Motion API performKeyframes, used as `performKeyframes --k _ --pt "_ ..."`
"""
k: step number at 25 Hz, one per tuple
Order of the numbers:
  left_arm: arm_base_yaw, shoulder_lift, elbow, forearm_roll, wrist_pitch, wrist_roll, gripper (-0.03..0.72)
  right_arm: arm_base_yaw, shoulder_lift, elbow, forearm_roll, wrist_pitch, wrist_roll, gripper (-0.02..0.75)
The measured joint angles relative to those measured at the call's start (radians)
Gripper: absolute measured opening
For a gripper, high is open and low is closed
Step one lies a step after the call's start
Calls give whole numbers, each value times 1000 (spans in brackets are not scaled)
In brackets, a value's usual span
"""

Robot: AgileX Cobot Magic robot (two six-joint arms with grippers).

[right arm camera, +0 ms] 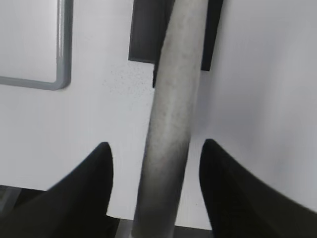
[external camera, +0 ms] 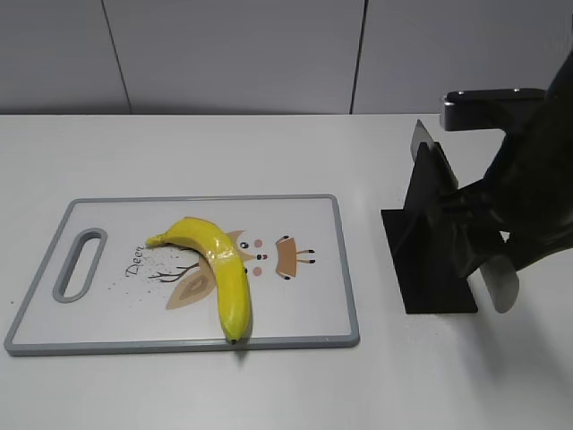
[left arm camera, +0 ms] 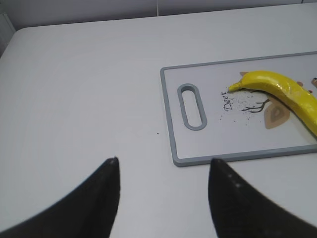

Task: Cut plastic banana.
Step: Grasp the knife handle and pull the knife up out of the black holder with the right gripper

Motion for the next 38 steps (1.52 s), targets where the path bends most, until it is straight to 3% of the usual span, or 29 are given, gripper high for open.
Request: performKeyframes --k 6,12,23,38 --pt "0 0 0 0 0 0 551 0 58 -1 0 -8 45 341" --pt "0 0 0 0 0 0 551 -1 66 -1 -12 -12 59 192" --pt "0 0 0 0 0 0 551 -2 38 -10 -8 -14 65 190" --pt "0 0 0 0 0 0 551 -4 -162 -161 -53 64 61 190"
